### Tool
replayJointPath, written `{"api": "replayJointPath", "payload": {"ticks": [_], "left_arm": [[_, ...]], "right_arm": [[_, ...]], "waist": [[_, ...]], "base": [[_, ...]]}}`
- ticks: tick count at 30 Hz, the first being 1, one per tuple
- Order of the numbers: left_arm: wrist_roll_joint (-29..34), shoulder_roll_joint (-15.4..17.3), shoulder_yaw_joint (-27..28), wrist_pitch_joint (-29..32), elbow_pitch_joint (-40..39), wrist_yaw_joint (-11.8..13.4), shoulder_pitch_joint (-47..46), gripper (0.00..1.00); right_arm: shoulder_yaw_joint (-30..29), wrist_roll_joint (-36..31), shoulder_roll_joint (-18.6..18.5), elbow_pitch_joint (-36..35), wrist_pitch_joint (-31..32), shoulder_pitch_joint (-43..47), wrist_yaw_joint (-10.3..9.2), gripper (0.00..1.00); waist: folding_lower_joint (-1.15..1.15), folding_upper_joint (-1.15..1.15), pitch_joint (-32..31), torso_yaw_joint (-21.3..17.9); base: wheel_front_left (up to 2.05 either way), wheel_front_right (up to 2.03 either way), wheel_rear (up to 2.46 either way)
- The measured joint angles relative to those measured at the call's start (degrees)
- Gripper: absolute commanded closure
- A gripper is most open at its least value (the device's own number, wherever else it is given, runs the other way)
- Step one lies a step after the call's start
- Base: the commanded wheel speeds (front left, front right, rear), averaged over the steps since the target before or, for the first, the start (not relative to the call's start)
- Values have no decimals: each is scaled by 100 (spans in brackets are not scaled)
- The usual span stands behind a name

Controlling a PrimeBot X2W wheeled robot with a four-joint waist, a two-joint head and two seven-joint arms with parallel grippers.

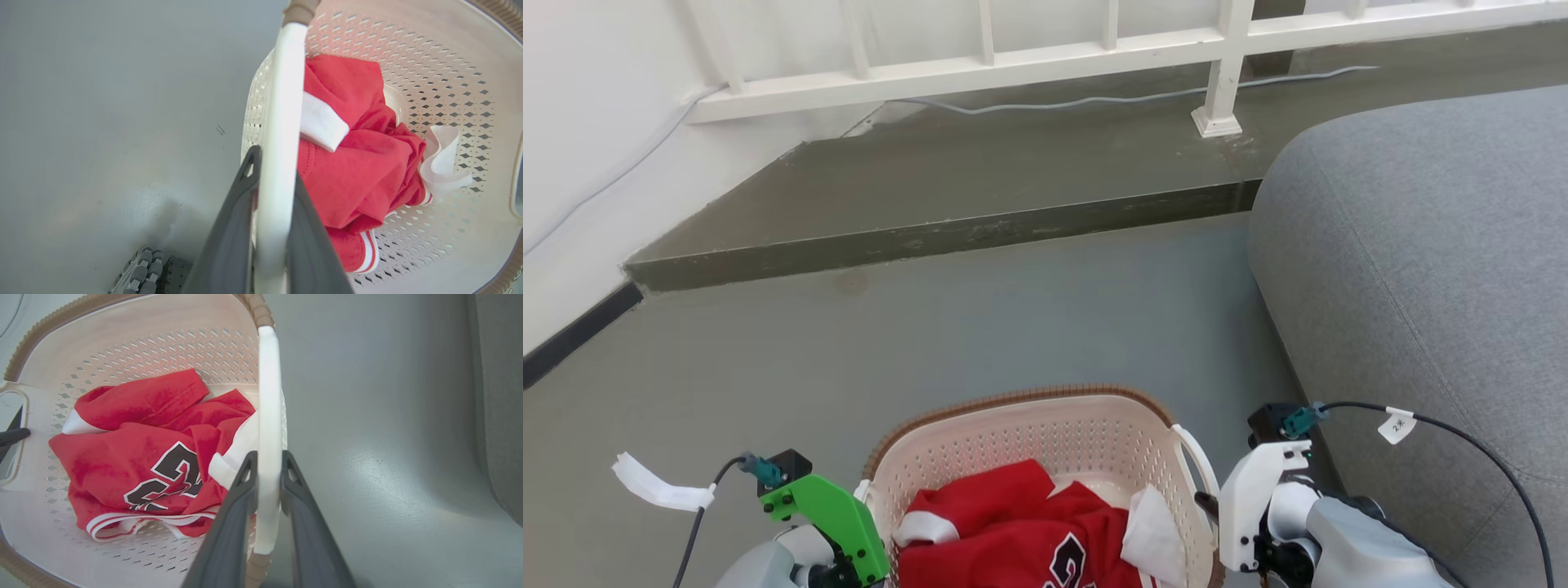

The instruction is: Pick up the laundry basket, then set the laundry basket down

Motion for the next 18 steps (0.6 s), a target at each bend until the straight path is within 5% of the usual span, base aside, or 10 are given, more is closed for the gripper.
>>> {"api": "replayJointPath", "payload": {"ticks": [18], "left_arm": [[-53,1,-63,38,10,0,36,100]], "right_arm": [[56,147,1,35,66,37,0,100]], "waist": [[0,0,-70,3]], "base": [[0,0,0]]}}
